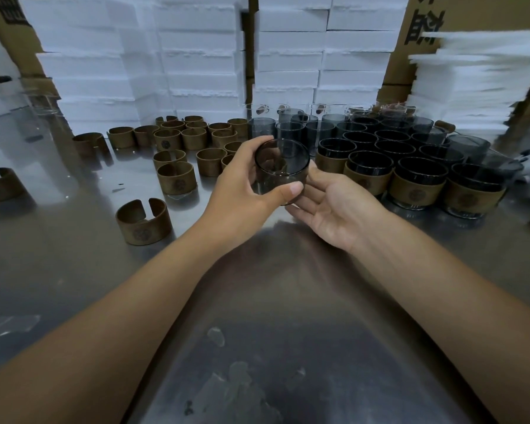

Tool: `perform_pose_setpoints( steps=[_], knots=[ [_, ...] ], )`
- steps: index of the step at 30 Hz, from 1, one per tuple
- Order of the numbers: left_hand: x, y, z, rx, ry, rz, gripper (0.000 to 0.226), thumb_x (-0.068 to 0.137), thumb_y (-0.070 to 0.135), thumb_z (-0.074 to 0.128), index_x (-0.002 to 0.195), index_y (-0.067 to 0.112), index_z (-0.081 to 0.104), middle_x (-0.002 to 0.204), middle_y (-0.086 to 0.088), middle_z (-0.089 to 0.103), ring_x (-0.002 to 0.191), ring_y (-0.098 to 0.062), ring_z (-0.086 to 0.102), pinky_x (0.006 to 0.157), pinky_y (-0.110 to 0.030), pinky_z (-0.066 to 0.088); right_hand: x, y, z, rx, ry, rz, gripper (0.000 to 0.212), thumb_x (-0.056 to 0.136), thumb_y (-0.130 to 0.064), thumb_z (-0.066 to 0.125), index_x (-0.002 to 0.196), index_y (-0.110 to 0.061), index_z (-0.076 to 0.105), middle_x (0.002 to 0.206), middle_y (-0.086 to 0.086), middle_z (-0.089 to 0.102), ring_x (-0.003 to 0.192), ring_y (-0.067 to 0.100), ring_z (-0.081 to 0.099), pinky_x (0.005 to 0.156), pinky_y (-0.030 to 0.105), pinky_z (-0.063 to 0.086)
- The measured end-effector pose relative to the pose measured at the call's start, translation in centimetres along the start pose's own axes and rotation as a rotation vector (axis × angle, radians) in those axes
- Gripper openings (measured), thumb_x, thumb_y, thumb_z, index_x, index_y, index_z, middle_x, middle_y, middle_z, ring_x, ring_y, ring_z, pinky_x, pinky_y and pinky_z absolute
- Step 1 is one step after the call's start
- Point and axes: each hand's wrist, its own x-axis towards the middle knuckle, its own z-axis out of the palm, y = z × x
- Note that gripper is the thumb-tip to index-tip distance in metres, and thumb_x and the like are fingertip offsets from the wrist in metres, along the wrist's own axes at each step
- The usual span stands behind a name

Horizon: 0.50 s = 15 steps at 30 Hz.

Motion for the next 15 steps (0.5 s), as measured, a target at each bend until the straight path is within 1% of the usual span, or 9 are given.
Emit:
perform_pose_setpoints(
  steps=[2, 3, 4, 7, 9, 11, 12, 13, 15],
  knots=[
    [-0.1, 0.1, 0.0, 0.016, -0.009, -0.003, 0.059, 0.078, 0.013, 0.076, 0.124, 0.028, 0.043, 0.112, 0.018, 0.058, 0.110, 0.000, 0.058, 0.094, -0.014, 0.045, 0.0, -0.1, 0.0, 0.020, -0.002, -0.008, 0.026, 0.101, -0.021, 0.045, 0.117, -0.007, 0.060, 0.101, 0.009, 0.071, 0.084, 0.016, 0.068, 0.079, 0.030, 0.052],
    [-0.1, 0.1, 0.0, 0.021, -0.013, -0.006, 0.058, 0.078, 0.014, 0.076, 0.123, 0.029, 0.042, 0.111, 0.018, 0.057, 0.110, 0.001, 0.057, 0.093, -0.013, 0.045, -0.1, -0.2, -0.1, 0.031, -0.011, -0.008, 0.025, 0.101, -0.020, 0.043, 0.115, -0.008, 0.060, 0.100, 0.009, 0.071, 0.084, 0.016, 0.067, 0.076, 0.029, 0.053],
    [-0.1, 0.2, 0.1, 0.020, -0.013, -0.009, 0.057, 0.078, 0.014, 0.076, 0.123, 0.029, 0.043, 0.111, 0.018, 0.057, 0.109, 0.001, 0.057, 0.093, -0.012, 0.045, -0.1, -0.2, -0.1, 0.043, -0.026, -0.008, 0.024, 0.102, -0.019, 0.042, 0.113, -0.009, 0.060, 0.100, 0.009, 0.070, 0.085, 0.017, 0.067, 0.076, 0.029, 0.054],
    [-0.2, 0.6, 0.1, -0.029, 0.000, -0.026, 0.055, 0.079, 0.014, 0.074, 0.124, 0.026, 0.044, 0.111, 0.017, 0.058, 0.106, 0.004, 0.059, 0.089, -0.011, 0.047, -0.3, -0.2, -0.1, 0.093, -0.078, -0.017, 0.024, 0.103, -0.019, 0.039, 0.109, -0.009, 0.059, 0.100, 0.011, 0.069, 0.089, 0.019, 0.066, 0.081, 0.033, 0.054],
    [-0.2, 0.9, 0.2, -0.087, 0.010, -0.040, 0.055, 0.080, 0.012, 0.072, 0.127, 0.020, 0.045, 0.112, 0.014, 0.059, 0.105, 0.006, 0.059, 0.087, -0.011, 0.047, -0.6, -0.2, 0.0, 0.103, -0.115, -0.020, 0.030, 0.103, -0.026, 0.037, 0.113, -0.008, 0.059, 0.099, 0.010, 0.068, 0.091, 0.019, 0.064, 0.088, 0.036, 0.053],
    [-0.2, 1.2, 0.3, -0.131, 0.026, -0.046, 0.054, 0.082, 0.011, 0.071, 0.128, 0.017, 0.045, 0.113, 0.012, 0.059, 0.102, 0.007, 0.060, 0.083, -0.009, 0.047, -0.7, 0.0, 0.2, 0.078, -0.155, -0.007, 0.043, 0.102, -0.035, 0.036, 0.128, -0.007, 0.057, 0.112, 0.011, 0.064, 0.102, 0.020, 0.061, 0.102, 0.043, 0.043],
    [-0.2, 1.2, 0.4, -0.147, 0.033, -0.045, 0.052, 0.082, 0.010, 0.070, 0.127, 0.018, 0.045, 0.111, 0.012, 0.059, 0.099, 0.008, 0.061, 0.081, -0.008, 0.047, -0.7, 0.2, 0.2, 0.068, -0.172, 0.002, 0.047, 0.102, -0.039, 0.035, 0.132, -0.009, 0.054, 0.120, 0.012, 0.062, 0.108, 0.020, 0.060, 0.107, 0.046, 0.039],
    [-0.2, 1.3, 0.4, -0.159, 0.039, -0.044, 0.050, 0.082, 0.009, 0.069, 0.125, 0.018, 0.045, 0.110, 0.013, 0.059, 0.097, 0.010, 0.061, 0.080, -0.008, 0.047, -0.7, 0.3, 0.2, 0.063, -0.189, 0.012, 0.050, 0.101, -0.043, 0.034, 0.134, -0.011, 0.053, 0.126, 0.012, 0.061, 0.114, 0.022, 0.059, 0.109, 0.047, 0.036],
    [-0.2, 1.4, 0.4, -0.170, 0.044, -0.045, 0.050, 0.083, 0.007, 0.069, 0.125, 0.017, 0.045, 0.110, 0.012, 0.060, 0.097, 0.009, 0.062, 0.081, -0.009, 0.047, -0.7, 0.4, 0.3, 0.061, -0.221, 0.037, 0.054, 0.100, -0.049, 0.031, 0.134, -0.015, 0.054, 0.130, 0.011, 0.061, 0.120, 0.023, 0.058, 0.110, 0.048, 0.034]
  ],
)
